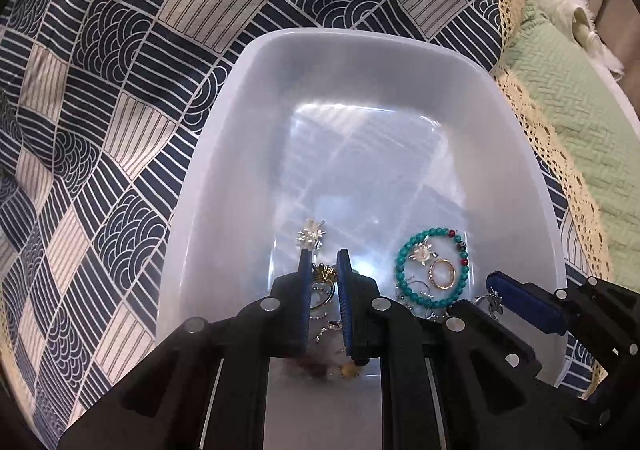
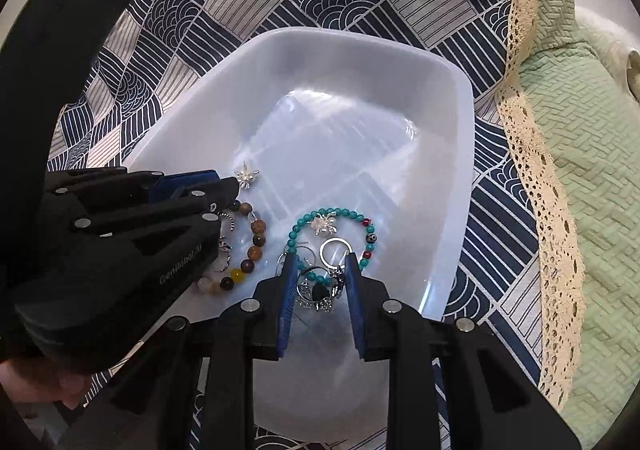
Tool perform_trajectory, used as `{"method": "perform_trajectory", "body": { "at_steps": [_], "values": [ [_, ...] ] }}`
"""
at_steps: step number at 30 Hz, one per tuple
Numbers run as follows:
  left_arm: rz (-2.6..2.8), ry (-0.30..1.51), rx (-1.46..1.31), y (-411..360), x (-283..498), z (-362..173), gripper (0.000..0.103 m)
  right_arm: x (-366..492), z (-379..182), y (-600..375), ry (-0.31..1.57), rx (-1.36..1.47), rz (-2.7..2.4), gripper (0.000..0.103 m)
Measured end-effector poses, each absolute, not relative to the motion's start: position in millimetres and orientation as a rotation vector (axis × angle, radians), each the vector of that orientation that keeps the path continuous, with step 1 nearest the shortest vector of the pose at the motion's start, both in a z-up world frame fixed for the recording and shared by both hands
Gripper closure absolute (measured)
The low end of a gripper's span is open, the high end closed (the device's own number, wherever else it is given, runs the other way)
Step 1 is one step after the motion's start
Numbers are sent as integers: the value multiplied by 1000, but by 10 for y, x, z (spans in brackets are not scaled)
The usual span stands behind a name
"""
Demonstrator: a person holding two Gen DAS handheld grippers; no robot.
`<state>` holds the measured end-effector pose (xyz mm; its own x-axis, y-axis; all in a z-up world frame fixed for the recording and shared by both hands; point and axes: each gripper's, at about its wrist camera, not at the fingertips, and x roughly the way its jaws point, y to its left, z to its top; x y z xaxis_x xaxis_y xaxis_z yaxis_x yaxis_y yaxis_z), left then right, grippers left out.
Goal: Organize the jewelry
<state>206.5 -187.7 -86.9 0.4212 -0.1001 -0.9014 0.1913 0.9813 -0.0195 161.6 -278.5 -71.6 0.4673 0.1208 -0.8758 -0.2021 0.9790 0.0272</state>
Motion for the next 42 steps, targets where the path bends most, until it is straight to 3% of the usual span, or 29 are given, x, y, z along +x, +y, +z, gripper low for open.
{"method": "perform_trajectory", "body": {
  "at_steps": [17, 18, 19, 23, 29, 31, 36, 42],
  "values": [
    [-165, 1080, 49, -1744, 2044, -720, 90, 1628, -753, -2751, 1076, -113, 200, 77],
    [-165, 1071, 40, -1724, 2037, -683, 90, 1621, -724, -2765, 1068, -109, 192, 73],
    [-167, 1061, 29, -1702, 2028, -636, 90, 1609, -689, -2780, 1059, -103, 186, 60],
    [-172, 1026, -1, -1614, 1970, -468, 87, 1543, -504, -2811, 1007, -80, 186, 47],
    [-161, 965, -23, -1502, 1829, -180, 69, 1421, -273, -2847, 957, -48, 176, 30],
    [-148, 937, -25, -1418, 1733, -52, 48, 1361, -192, -2850, 937, -42, 167, 22],
    [-141, 883, -33, -1247, 1504, 210, 19, 1205, -59, -2827, 895, -39, 139, 11],
    [-108, 842, -8, -1054, 1168, 350, 16, 1067, -91, -2728, 915, 15, 138, 8]
  ]
}}
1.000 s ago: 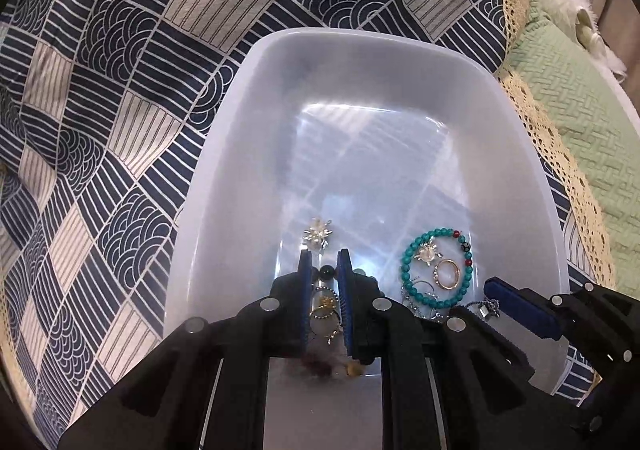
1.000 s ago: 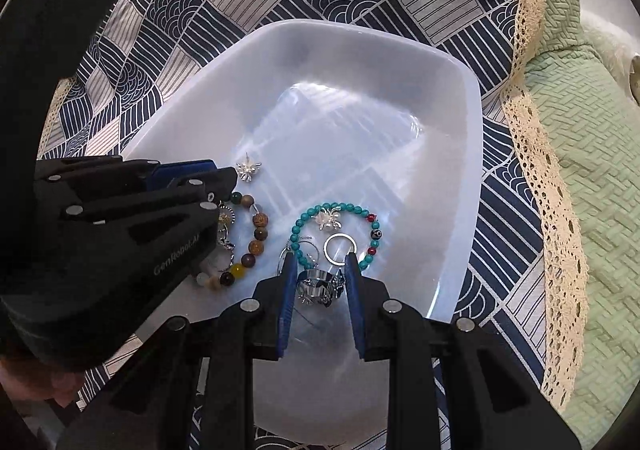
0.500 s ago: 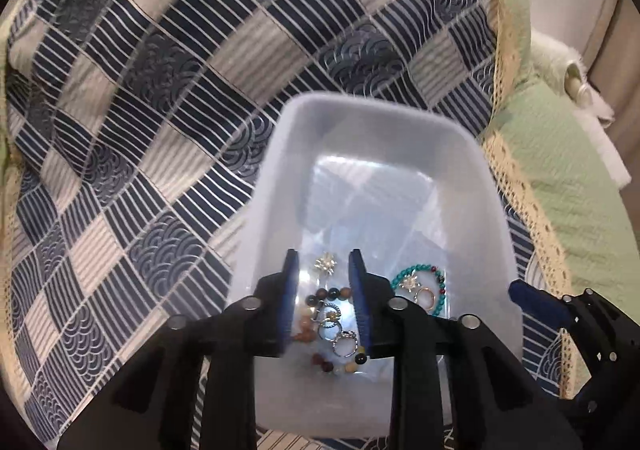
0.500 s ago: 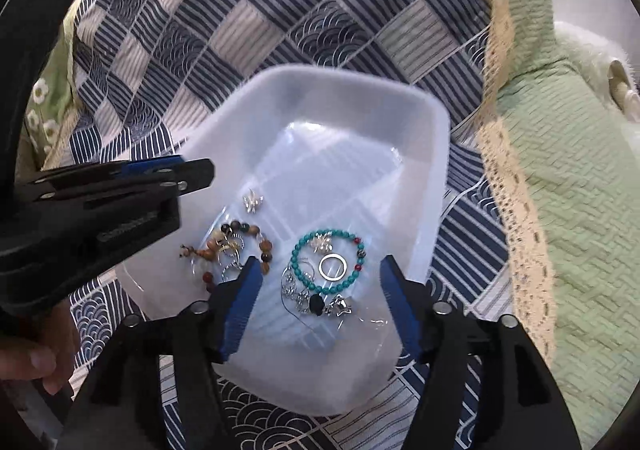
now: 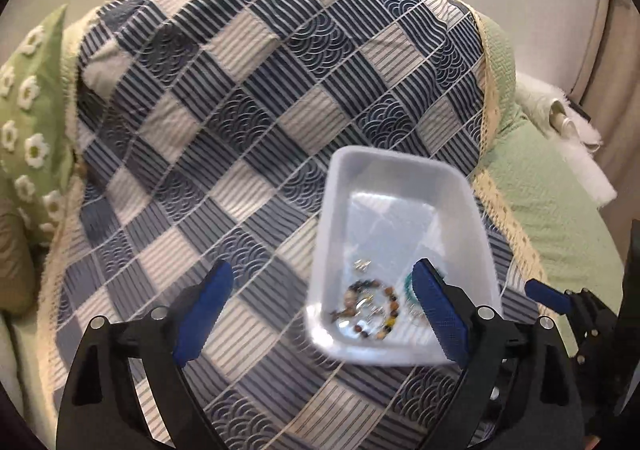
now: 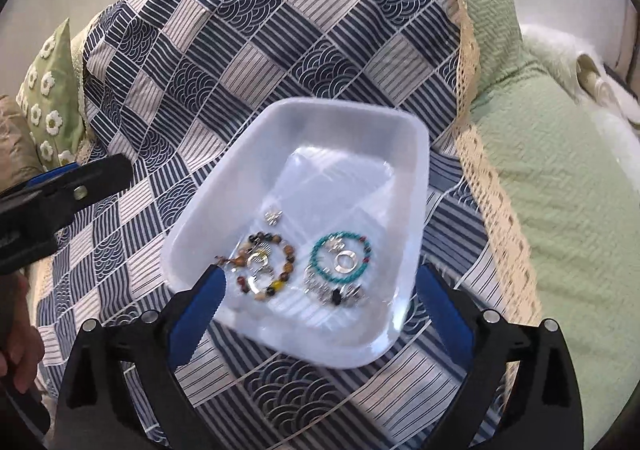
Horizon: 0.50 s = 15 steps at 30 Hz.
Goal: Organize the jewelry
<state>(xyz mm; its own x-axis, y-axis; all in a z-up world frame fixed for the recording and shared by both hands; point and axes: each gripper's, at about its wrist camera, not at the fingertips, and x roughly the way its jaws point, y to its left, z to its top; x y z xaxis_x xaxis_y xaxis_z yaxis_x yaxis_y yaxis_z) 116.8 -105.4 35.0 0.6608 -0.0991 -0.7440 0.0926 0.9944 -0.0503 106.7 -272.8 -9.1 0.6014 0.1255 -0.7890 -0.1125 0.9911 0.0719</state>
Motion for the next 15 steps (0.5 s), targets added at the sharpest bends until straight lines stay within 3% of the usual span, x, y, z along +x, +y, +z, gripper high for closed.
{"method": "perform_trajectory", "body": {
  "at_steps": [10, 15],
  "values": [
    [-10, 825, 47, -818, 677, 117, 13, 887, -195, -2596, 900, 41, 127, 8],
    [-72, 917, -42, -737, 600, -79, 13, 723, -408, -2663, 924, 129, 115, 8]
  ]
}}
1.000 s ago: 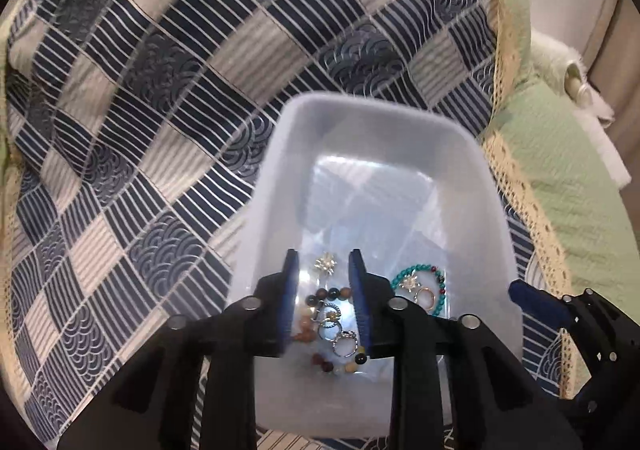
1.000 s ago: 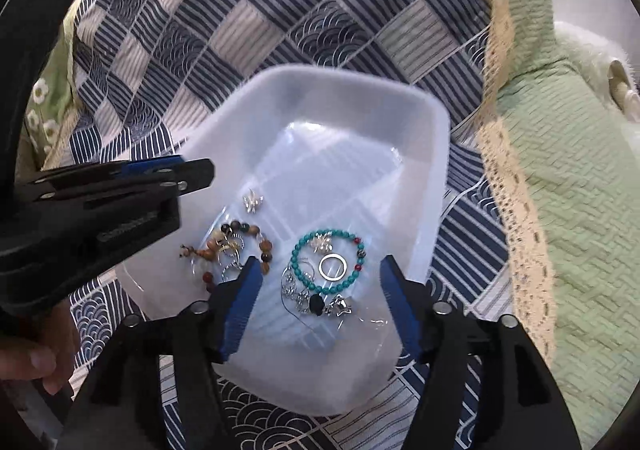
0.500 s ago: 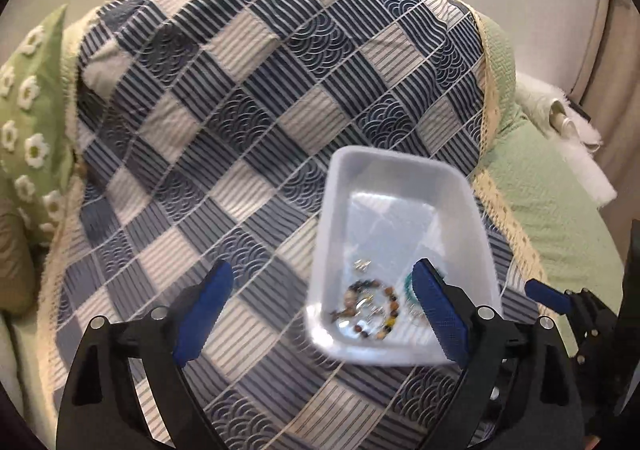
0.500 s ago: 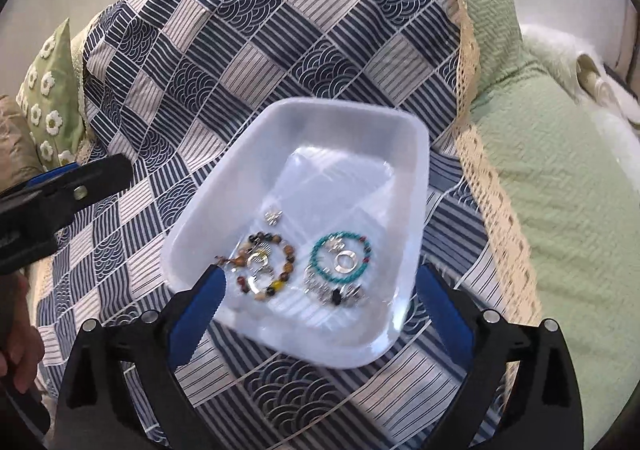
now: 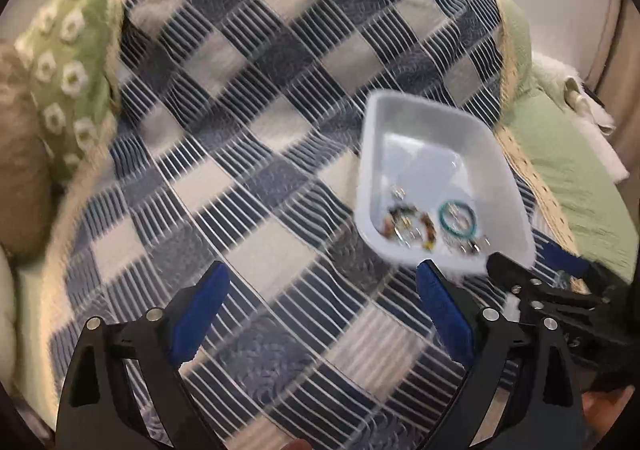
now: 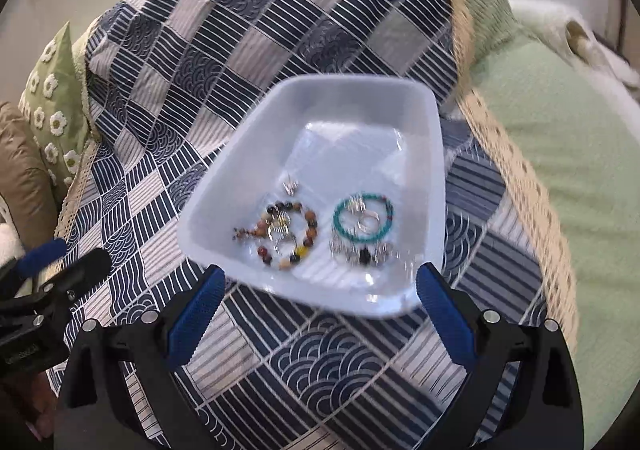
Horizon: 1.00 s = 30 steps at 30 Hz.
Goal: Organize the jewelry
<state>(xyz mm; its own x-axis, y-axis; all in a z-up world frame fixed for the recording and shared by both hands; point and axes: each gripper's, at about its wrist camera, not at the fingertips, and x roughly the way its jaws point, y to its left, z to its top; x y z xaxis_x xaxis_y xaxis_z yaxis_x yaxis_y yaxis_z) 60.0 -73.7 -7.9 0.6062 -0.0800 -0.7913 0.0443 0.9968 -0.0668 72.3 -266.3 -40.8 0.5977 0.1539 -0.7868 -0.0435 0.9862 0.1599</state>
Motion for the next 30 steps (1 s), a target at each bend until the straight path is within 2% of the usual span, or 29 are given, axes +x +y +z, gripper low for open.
{"method": "perform_trajectory", "body": {
  "at_steps": [30],
  "values": [
    [-4, 872, 65, -853, 520, -104, 12, 643, -481, -2493, 903, 52, 101, 8]
  ]
}}
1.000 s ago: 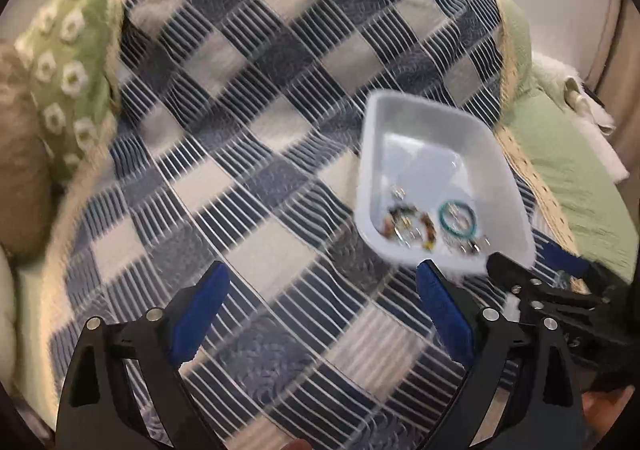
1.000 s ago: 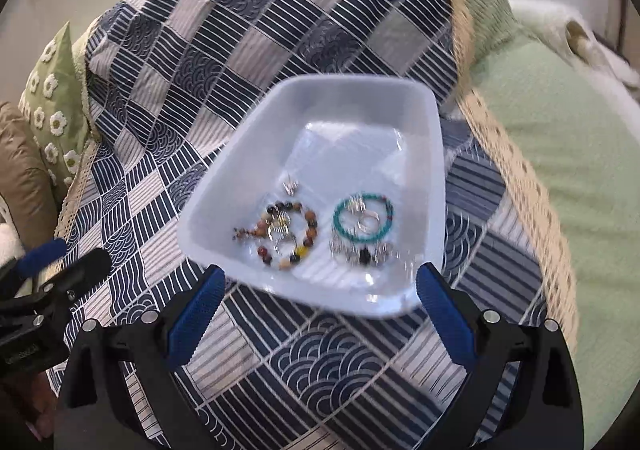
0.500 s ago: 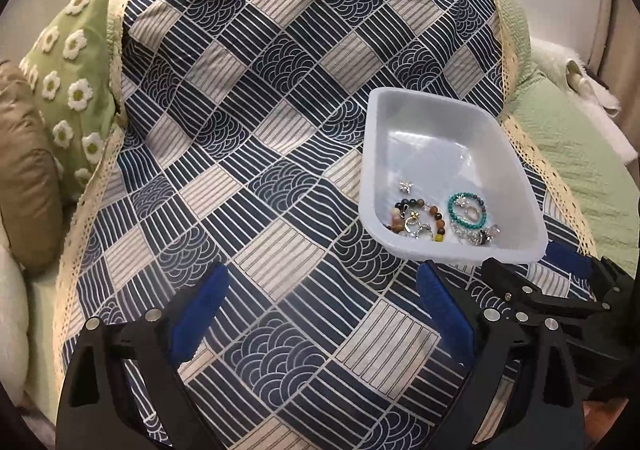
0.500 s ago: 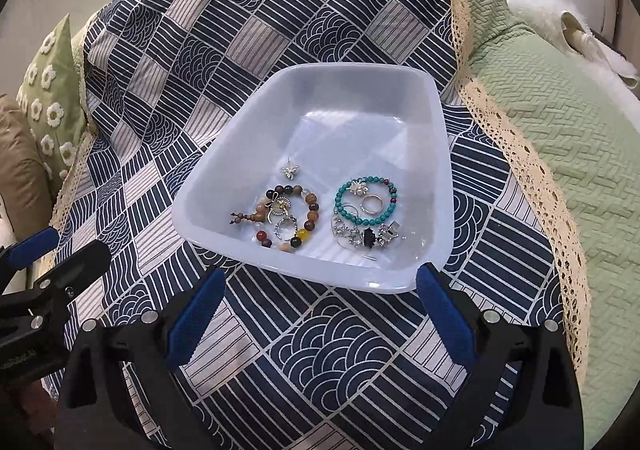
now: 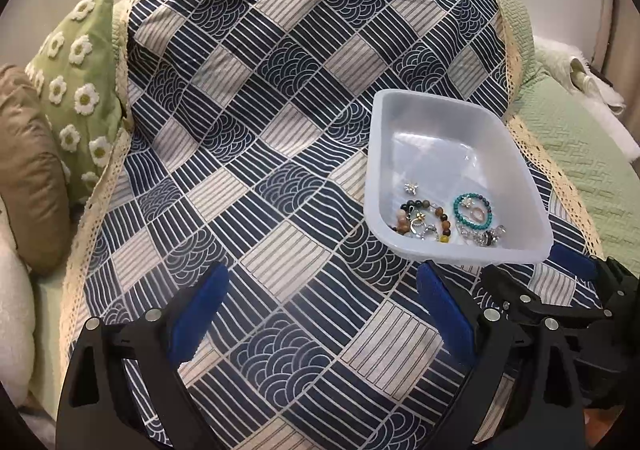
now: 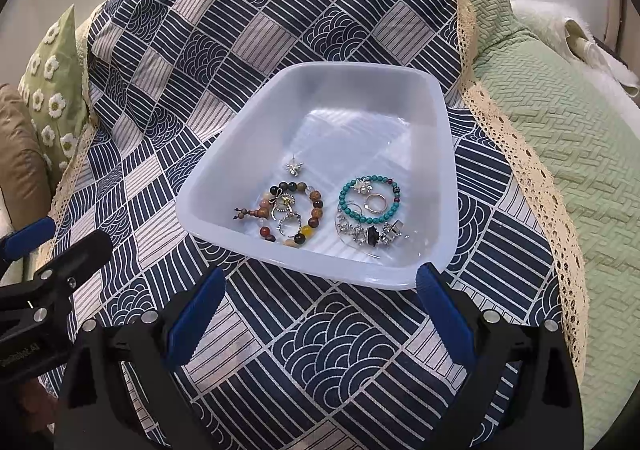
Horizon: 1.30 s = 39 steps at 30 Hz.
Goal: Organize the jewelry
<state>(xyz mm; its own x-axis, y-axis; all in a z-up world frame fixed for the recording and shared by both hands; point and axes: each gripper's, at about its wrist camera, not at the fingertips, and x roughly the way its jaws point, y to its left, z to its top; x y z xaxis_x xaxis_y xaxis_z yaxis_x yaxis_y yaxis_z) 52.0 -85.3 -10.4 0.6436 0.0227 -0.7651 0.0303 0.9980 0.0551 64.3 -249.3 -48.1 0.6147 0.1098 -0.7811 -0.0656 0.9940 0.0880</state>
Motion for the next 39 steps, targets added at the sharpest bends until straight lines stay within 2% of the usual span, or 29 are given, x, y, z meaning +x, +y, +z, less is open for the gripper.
{"method": "perform_trajectory", "body": {
  "at_steps": [39],
  "values": [
    [-11, 913, 60, -800, 576, -153, 12, 681, -497, -2540, 917, 38, 95, 8]
  ]
}}
